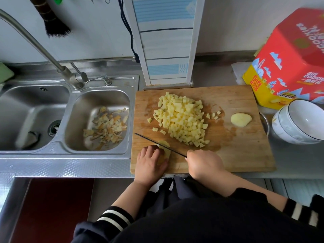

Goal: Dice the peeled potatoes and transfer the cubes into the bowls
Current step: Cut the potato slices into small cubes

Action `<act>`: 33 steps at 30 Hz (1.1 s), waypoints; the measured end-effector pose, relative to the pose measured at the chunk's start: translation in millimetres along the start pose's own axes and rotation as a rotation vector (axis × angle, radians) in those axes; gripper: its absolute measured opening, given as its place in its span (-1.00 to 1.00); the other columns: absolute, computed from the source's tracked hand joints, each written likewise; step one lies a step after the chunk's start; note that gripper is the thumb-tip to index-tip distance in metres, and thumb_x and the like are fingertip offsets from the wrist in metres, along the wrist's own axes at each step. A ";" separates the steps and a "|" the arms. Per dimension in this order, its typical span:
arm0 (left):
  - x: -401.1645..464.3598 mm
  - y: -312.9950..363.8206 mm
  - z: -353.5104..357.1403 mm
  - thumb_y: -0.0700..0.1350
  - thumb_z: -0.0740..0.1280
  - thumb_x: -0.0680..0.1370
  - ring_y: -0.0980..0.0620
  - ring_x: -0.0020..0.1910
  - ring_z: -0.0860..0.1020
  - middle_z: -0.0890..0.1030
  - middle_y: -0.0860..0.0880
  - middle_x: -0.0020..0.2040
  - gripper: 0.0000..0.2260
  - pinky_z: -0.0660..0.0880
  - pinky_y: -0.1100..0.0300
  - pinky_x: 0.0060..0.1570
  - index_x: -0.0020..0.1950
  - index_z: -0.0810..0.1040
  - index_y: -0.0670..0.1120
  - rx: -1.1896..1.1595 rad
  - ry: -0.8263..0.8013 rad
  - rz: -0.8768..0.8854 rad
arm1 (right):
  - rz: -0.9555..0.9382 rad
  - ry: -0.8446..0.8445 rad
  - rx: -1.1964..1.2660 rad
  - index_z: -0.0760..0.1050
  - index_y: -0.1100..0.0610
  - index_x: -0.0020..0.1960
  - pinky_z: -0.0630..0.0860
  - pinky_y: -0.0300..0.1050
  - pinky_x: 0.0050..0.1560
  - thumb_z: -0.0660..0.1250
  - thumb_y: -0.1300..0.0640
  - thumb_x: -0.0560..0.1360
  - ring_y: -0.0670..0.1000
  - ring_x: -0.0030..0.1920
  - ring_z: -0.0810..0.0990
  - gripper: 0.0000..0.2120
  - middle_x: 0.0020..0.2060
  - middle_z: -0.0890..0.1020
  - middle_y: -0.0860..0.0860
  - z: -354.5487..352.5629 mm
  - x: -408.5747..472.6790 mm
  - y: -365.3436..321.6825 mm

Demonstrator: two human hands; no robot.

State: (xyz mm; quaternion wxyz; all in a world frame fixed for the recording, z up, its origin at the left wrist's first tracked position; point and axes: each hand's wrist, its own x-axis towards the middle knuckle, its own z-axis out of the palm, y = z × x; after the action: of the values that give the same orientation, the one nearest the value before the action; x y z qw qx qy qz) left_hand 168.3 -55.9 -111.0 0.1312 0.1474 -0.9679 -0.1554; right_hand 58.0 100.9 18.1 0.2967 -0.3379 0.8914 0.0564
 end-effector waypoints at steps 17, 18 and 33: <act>-2.3 -2.3 3.3 0.13 0.32 0.47 -0.11 -0.09 0.45 0.52 -0.03 0.01 -0.72 0.47 0.01 -0.16 0.02 0.51 -0.05 -0.064 -0.017 -0.035 | -0.071 0.042 0.080 0.27 0.07 -0.21 0.21 -0.12 -0.45 0.06 0.03 0.66 0.07 -0.29 0.44 -0.72 -0.37 0.36 -0.06 7.4 -6.7 16.8; -2.0 -1.6 2.8 0.13 0.31 0.47 -0.11 -0.08 0.44 0.51 -0.03 -0.01 -0.71 0.47 0.02 -0.16 0.03 0.50 -0.04 -0.056 -0.019 -0.036 | -0.081 0.028 0.065 0.28 0.08 -0.19 0.19 -0.13 -0.46 0.08 0.06 0.65 0.07 -0.29 0.44 -0.75 -0.37 0.36 -0.06 7.2 -7.3 15.3; 2.3 -0.4 -1.6 0.21 0.26 0.47 -0.08 0.00 0.43 0.53 0.01 0.05 -0.61 0.47 0.04 -0.08 0.12 0.56 -0.03 -0.030 -0.089 -0.080 | -0.057 -0.030 0.018 0.27 0.08 -0.30 0.22 -0.17 -0.46 0.15 0.22 0.57 0.08 -0.30 0.45 -0.73 -0.39 0.38 -0.03 7.1 0.3 6.1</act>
State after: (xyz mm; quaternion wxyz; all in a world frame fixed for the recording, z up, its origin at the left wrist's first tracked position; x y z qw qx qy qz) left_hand 166.8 -57.5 -109.2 0.0841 0.1768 -0.9637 -0.1816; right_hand 57.4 107.6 11.5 0.3147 -0.3594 0.8773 0.0449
